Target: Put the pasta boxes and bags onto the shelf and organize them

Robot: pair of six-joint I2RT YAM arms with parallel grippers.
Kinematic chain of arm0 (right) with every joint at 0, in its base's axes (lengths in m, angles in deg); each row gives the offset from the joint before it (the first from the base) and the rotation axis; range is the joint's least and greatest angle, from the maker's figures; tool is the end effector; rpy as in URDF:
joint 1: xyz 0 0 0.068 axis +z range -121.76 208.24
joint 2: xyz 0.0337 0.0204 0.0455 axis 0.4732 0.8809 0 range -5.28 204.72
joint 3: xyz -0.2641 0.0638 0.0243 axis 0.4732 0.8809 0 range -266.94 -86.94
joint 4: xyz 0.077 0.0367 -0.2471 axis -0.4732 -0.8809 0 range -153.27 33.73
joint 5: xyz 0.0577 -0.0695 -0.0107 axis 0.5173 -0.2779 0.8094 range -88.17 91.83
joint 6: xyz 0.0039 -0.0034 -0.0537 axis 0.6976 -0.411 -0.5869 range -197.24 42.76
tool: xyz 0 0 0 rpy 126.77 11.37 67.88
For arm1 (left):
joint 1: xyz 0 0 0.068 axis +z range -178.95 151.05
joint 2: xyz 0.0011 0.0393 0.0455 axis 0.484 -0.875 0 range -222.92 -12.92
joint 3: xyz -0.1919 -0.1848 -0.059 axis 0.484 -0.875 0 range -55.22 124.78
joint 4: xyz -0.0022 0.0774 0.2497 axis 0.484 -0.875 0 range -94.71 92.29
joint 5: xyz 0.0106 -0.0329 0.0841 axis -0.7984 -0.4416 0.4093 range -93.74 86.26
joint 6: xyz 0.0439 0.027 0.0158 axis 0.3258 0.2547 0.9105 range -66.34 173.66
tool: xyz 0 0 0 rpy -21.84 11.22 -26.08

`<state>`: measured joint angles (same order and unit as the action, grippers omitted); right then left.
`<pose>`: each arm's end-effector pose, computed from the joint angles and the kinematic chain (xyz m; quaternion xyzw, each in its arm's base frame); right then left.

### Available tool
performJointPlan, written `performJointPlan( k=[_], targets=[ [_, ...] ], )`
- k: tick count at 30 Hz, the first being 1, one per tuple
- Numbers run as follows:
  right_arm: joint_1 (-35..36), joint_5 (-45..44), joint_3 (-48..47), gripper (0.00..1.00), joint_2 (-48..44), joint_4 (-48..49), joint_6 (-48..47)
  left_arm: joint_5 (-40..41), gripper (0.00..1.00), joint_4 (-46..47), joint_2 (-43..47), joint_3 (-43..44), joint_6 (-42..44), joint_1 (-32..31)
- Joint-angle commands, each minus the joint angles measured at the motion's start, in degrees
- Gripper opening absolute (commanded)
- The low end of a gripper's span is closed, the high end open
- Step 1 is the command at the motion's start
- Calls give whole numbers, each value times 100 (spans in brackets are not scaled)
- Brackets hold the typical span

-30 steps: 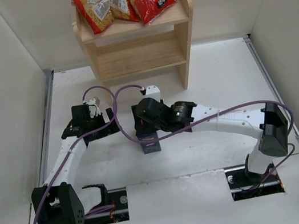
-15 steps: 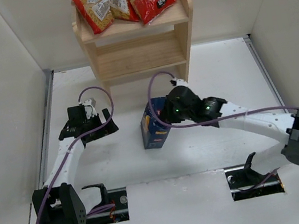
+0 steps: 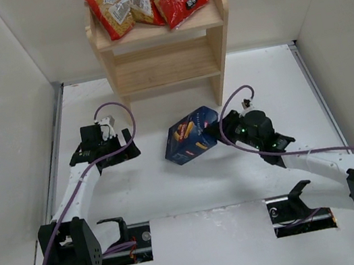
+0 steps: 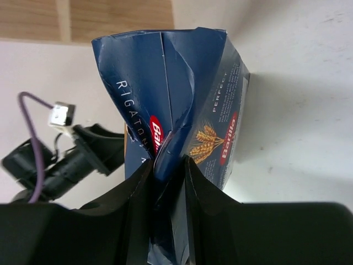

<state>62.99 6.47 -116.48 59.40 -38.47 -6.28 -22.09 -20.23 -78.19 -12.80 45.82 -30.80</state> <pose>0.2010 0.1429 0.2275 0.2273 0.7726 0.4915 0.3314 0.2338 -0.0188 0.2368 0.0127 0.9152 -0.1787 0.3610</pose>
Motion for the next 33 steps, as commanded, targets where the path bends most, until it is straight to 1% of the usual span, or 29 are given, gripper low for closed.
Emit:
performJointPlan(
  k=[1,5,8,10,14,17,20,24,26,30,33],
  targets=[
    [2,493,-245,0,-386,2393,630,-55,100,29,156,30,98,31],
    [28,450,-237,0,-667,3017,779,-46,100,29,173,4,142,57],
    [37,292,-219,0,-782,3194,876,-46,100,29,164,4,142,57],
    [81,265,-254,0,-773,3395,920,-46,100,29,156,-5,151,57],
    [99,133,-534,0,-502,4168,1095,-37,100,29,147,-14,168,75],
    [-7,107,-982,0,121,4713,1236,-28,100,46,120,-14,177,84],
    [-104,273,-1597,0,1043,5346,1534,-20,100,55,138,4,186,66],
    [-244,239,-2204,0,1932,5804,1860,-20,100,3,243,13,247,136],
    [-367,204,-2485,0,2222,5849,1878,-20,100,-15,322,-40,274,198],
    [-552,194,-2995,0,2662,5586,1930,-20,100,-24,454,-198,274,295],
    [-605,309,-3557,0,3136,5375,2027,-20,100,-6,463,-251,283,321]
  ],
)
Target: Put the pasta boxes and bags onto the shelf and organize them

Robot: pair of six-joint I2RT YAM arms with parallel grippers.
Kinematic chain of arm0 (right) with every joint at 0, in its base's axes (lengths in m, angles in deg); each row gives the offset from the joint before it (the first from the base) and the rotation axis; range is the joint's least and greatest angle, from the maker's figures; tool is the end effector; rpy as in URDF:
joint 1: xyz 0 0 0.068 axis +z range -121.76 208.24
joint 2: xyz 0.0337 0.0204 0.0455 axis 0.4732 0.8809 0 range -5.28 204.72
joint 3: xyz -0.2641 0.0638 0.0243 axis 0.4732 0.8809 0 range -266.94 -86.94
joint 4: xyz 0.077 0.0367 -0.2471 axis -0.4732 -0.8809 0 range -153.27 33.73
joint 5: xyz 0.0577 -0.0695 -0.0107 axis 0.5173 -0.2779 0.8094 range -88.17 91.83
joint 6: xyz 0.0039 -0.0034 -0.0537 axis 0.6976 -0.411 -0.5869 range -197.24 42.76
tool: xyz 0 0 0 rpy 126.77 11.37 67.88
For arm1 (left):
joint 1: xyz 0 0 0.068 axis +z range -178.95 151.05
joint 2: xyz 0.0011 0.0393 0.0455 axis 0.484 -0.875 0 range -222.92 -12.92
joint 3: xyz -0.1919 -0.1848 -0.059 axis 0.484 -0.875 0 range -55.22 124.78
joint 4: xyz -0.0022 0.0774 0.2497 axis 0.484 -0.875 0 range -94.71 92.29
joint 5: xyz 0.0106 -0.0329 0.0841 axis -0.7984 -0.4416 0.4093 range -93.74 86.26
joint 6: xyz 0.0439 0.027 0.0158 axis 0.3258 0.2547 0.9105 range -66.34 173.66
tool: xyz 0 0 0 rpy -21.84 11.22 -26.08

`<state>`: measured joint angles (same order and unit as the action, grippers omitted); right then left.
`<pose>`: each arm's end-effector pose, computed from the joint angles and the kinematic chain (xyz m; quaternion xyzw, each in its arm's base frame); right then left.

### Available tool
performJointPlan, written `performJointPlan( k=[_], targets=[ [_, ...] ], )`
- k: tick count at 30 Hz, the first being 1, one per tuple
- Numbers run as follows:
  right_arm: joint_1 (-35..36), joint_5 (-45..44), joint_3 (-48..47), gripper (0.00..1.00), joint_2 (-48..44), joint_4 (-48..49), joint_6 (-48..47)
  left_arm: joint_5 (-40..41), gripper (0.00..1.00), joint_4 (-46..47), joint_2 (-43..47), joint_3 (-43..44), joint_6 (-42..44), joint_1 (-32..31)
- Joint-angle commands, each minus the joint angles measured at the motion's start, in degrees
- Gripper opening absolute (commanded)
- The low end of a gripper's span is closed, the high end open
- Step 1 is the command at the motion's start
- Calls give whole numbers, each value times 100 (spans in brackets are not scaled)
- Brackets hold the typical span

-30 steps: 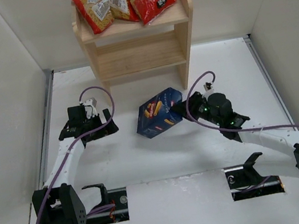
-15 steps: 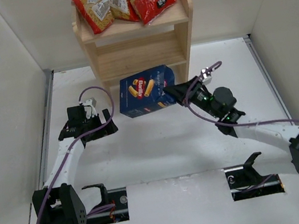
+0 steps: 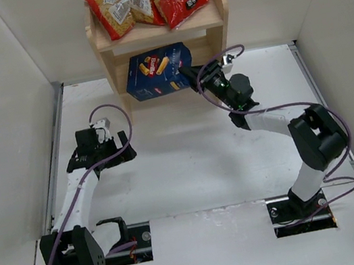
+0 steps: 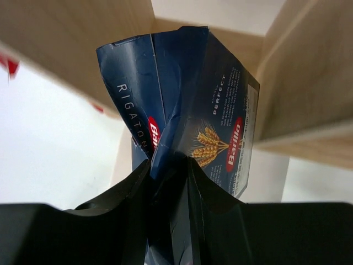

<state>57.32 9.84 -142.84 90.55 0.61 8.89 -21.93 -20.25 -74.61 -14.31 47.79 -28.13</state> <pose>0.3278 0.1879 0.2967 0.2342 0.5485 0.6991 0.3944 0.2237 -0.0079 0.2412 0.0096 0.9087 -0.1622 0.3844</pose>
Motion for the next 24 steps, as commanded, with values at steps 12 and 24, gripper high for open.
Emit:
performJointPlan(
  k=[12,24],
  targets=[
    [-92,-150,-2153,6,1218,-159,669,-70,100,48,105,-197,103,230],
    [172,-1986,-2469,53,833,-2705,2,-96,100,40,105,-250,139,274]
  ],
)
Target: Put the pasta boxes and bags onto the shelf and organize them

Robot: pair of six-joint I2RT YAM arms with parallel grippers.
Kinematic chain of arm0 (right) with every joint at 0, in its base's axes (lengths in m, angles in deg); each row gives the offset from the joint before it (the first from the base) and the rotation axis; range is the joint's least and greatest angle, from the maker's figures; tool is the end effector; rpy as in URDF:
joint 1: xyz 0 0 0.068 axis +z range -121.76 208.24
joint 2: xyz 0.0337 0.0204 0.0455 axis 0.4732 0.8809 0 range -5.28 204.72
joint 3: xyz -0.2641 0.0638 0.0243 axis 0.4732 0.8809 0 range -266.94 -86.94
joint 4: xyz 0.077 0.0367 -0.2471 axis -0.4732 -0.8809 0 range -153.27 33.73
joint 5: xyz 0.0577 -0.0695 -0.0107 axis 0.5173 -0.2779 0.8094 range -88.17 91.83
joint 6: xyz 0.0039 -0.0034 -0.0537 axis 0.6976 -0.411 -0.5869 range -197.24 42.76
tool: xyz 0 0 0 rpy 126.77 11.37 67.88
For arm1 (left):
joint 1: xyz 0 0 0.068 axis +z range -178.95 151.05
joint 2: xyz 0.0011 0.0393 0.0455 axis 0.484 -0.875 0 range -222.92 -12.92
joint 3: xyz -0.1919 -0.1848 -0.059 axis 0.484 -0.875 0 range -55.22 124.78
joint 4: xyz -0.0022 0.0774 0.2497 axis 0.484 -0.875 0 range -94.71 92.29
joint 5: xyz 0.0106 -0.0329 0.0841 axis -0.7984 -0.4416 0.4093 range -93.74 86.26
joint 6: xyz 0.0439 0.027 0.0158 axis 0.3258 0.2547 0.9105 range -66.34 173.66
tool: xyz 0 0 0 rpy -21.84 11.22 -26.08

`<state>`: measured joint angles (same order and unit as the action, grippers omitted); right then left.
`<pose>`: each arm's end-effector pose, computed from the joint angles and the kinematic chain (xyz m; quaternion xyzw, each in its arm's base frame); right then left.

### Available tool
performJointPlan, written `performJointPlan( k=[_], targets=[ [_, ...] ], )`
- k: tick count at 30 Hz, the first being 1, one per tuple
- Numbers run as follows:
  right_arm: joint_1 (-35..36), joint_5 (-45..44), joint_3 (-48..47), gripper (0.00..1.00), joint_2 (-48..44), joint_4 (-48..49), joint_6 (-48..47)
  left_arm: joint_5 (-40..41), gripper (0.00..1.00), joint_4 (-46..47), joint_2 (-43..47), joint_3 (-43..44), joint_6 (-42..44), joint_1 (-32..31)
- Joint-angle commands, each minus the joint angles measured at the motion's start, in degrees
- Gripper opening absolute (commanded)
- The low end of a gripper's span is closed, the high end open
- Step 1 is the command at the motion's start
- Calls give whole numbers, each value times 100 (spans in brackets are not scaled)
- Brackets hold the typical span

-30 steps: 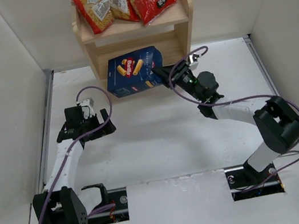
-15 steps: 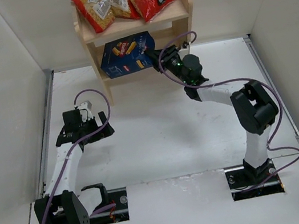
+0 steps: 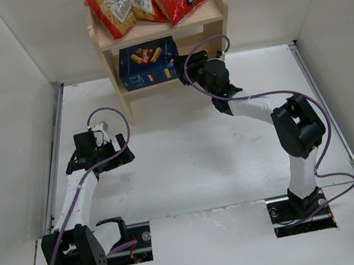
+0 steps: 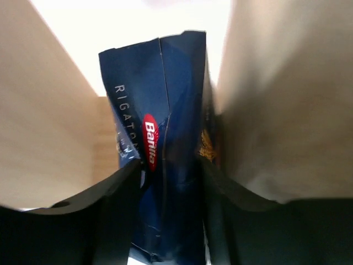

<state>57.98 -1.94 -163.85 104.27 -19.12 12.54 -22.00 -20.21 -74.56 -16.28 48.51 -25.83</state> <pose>0.3974 0.2243 0.2892 0.3603 0.5753 0.6228 0.3890 0.2200 0.0008 0.2302 -0.0055 0.9148 -0.1534 0.3736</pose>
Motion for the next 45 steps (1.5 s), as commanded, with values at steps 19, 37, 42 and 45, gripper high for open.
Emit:
performJointPlan(
  k=[19,37,42,45],
  targets=[
    [599,-1997,-1512,68,-910,-3513,-4214,-151,100,0,179,-150,75,62],
    [1751,-2559,-333,16,-1342,-2537,-5753,-99,100,44,302,-229,84,194],
    [1286,-2550,-922,15,-779,-2476,-5848,-90,100,53,425,-281,93,361],
    [1091,-2410,-1151,15,-594,-2204,-6111,-72,100,18,504,-282,102,475]
  ],
)
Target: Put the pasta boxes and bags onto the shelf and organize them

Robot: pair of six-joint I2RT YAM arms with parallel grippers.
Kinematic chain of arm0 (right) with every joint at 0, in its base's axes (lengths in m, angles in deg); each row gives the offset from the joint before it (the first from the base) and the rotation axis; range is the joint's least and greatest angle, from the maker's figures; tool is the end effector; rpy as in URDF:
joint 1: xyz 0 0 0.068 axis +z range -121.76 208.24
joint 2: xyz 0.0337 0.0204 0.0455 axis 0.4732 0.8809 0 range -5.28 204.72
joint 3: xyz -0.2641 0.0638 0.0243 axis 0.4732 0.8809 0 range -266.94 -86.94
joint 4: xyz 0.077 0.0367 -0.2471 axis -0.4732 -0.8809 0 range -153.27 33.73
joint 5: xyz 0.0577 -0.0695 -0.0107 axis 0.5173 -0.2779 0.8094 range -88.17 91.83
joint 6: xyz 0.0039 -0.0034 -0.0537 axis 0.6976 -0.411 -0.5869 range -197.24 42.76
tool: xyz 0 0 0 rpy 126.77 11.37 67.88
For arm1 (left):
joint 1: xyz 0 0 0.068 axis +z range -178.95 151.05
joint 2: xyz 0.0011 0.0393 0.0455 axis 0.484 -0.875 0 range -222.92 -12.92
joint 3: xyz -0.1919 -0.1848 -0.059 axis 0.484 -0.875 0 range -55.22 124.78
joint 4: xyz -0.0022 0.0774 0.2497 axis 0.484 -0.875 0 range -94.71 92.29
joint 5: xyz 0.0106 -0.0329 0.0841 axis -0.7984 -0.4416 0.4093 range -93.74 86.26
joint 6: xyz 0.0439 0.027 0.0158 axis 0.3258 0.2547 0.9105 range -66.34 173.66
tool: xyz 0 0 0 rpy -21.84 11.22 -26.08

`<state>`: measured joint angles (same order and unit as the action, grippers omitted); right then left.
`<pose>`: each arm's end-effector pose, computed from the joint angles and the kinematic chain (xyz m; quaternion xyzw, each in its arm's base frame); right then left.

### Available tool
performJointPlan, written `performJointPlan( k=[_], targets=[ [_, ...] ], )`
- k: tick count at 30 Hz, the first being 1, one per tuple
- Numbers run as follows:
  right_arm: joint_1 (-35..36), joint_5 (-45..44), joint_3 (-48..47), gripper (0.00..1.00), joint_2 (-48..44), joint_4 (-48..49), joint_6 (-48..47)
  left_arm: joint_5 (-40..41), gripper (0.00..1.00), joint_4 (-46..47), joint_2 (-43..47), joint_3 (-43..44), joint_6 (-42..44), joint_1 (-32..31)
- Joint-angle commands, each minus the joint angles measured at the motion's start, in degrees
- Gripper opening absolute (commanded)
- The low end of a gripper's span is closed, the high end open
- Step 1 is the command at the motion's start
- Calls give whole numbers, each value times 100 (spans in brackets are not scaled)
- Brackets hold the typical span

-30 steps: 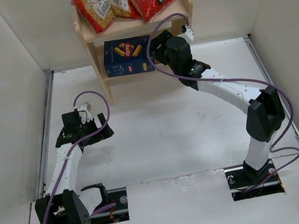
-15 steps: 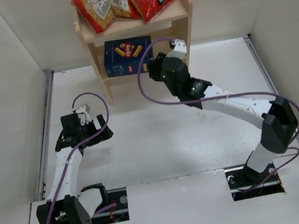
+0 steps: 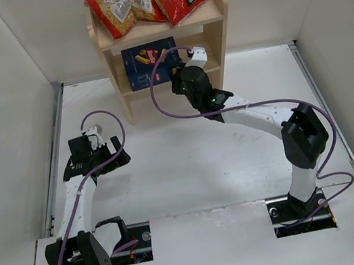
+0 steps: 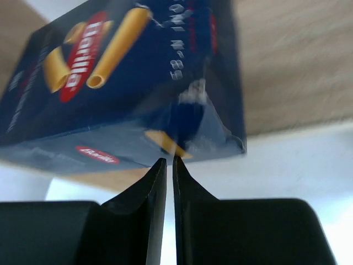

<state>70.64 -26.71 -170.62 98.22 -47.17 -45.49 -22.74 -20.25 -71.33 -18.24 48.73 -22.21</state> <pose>0.3334 0.2814 0.3239 0.0872 0.7577 0.2212 0.6077 0.2090 0.0130 0.2300 -0.0281 0.9096 -0.1458 0.3879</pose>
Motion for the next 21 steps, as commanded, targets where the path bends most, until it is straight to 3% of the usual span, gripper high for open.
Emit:
performJointPlan(
  k=[1,7,13,15,17,19,20,21],
  targets=[
    [-192,128,-491,15,21,732,-431,11,100,13,216,-93,88,156],
    [-122,427,-54,15,-321,1067,-582,28,100,5,374,-138,150,341],
    [397,305,2309,31,-2322,1350,-538,300,100,75,436,-164,229,429],
    [353,322,2768,40,-2973,440,-442,449,100,154,445,-173,308,412],
    [-23,313,2848,54,-3405,-1157,-188,634,100,215,445,-164,413,377],
    [-715,479,2735,73,-3626,-2862,120,853,100,277,445,-138,501,341],
    [-1154,567,2691,100,-3696,-3592,226,959,100,312,445,-129,528,341],
    [-1663,716,2681,100,-3767,-4157,253,1064,100,338,436,-111,554,376]
  ],
)
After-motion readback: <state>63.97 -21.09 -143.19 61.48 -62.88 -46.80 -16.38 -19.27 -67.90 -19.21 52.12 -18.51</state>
